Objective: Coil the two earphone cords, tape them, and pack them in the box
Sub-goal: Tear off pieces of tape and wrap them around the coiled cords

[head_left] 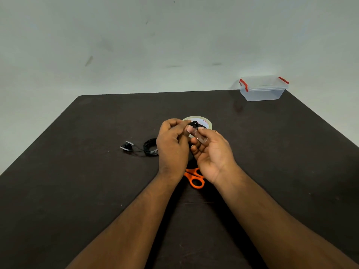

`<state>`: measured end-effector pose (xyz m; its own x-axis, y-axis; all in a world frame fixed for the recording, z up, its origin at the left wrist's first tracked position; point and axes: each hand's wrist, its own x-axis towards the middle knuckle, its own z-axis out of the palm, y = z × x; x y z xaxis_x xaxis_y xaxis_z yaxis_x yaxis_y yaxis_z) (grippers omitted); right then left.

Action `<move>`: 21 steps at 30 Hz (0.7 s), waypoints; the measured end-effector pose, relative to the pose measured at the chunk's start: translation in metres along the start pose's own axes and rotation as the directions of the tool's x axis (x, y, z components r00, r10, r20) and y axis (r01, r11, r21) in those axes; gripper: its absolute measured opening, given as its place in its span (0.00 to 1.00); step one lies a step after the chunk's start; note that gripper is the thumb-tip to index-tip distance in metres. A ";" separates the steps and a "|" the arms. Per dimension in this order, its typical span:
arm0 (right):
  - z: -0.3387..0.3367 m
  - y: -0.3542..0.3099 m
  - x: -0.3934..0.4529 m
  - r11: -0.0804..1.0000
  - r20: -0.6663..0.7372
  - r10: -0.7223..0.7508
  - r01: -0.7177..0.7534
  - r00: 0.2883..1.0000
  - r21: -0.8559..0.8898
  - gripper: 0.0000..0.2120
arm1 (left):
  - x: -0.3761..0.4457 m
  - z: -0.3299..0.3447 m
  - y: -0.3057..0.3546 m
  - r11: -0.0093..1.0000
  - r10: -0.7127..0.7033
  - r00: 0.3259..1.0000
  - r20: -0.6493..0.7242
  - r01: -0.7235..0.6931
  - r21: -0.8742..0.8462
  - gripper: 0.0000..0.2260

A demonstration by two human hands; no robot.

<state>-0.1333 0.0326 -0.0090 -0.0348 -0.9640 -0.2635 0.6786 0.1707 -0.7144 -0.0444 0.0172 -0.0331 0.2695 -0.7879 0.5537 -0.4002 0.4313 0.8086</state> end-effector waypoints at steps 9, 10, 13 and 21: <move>-0.001 -0.002 0.003 0.999 0.118 0.036 -0.038 0.992 0.019 0.05 | 0.011 -0.012 0.006 0.646 -0.444 0.843 0.303 0.536 -0.544 0.10; -0.001 -0.002 0.004 0.999 0.124 0.039 -0.041 0.991 0.015 0.05 | 0.012 -0.014 0.005 0.623 -0.451 0.831 0.324 0.554 -0.553 0.11; -0.002 -0.004 0.004 0.999 0.134 0.040 -0.039 0.990 -0.011 0.02 | 0.016 -0.020 0.003 0.644 -0.412 0.836 0.362 0.548 -0.534 0.11; -0.003 -0.002 0.003 0.995 0.126 0.101 -0.098 0.987 -0.027 0.05 | 0.012 -0.022 -0.015 0.983 0.144 0.972 0.184 -0.162 0.090 0.12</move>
<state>-0.1365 0.0303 -0.0106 0.1267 -0.9598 -0.2505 0.6585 0.2702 -0.7024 -0.0158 0.0104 -0.0343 0.0430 -0.7852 0.6177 -0.5154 0.5123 0.6870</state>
